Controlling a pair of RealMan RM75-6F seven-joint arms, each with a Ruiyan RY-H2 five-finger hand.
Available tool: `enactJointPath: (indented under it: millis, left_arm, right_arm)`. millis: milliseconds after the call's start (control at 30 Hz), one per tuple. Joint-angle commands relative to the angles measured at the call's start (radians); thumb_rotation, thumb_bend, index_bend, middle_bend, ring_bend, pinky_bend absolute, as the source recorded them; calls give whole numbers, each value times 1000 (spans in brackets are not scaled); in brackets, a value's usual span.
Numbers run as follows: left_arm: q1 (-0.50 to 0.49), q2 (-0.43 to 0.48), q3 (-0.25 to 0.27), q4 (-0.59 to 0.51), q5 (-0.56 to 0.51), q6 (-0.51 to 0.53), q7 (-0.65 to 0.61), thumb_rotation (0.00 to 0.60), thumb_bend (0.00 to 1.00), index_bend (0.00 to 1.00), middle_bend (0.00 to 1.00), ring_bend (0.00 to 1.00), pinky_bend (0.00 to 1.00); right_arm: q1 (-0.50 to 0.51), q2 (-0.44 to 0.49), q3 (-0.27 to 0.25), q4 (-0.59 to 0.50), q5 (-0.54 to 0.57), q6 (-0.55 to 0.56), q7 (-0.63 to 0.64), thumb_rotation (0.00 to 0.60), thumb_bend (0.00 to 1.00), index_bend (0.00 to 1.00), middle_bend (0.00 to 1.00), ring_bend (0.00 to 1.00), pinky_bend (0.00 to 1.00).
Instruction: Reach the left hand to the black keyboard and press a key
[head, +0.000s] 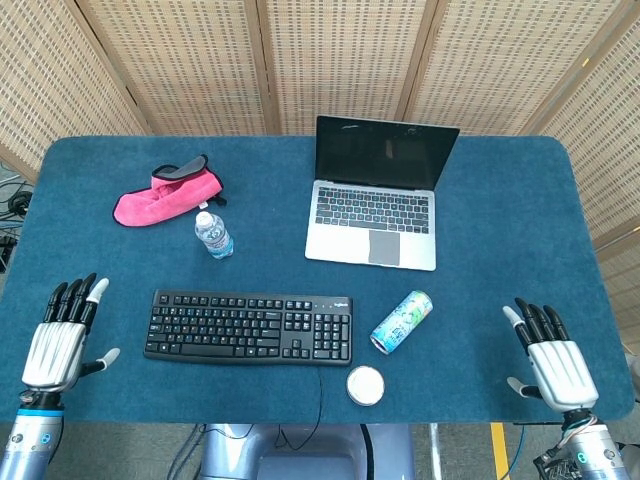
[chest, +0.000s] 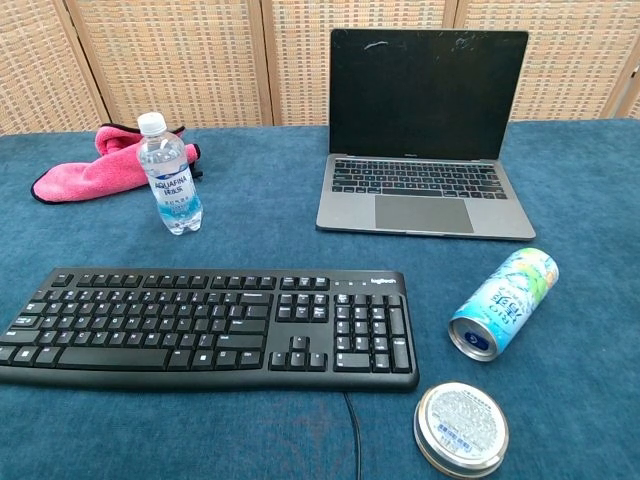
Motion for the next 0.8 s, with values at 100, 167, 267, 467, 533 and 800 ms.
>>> enactJointPath:
  millis: [100,167,267,467,533,800]
  left_arm:
    - [1,1,1,-4,2,1,2,600,160,0,0,0,0]
    - [1,1,2,-5,1,0,3,600,160,0,0,0,0]
    - [0,1,3,-7,0,-3,4,600,166,0,0,0,0]
    - [-3,-4,3,-17,-8,-14,17,600,232,0,95,121,56]
    - [-6,-9,3,-16,-1,-13,16,600,271,0,204,225,140]
    - [-45,14,20,-78,-13,-105,87,600,496,0,577,544,302]
  right_arm:
    - [-1,2,0,1,2,0,4,600,26,0,0,0,0]
    - [-2,3,0,1,1,2,6,600,26,0,0,0,0]
    - [-1,3,0,2,2,0,6,600,28,0,0,0,0]
    - [-1,3,1,2,4,0,8,600,28,0,0,0,0]
    - [-1,2,1,2,5,-2,8,600,26,0,0,0,0]
    - [-1,3,0,1,1,-1,9,600,27,0,0,0,0]
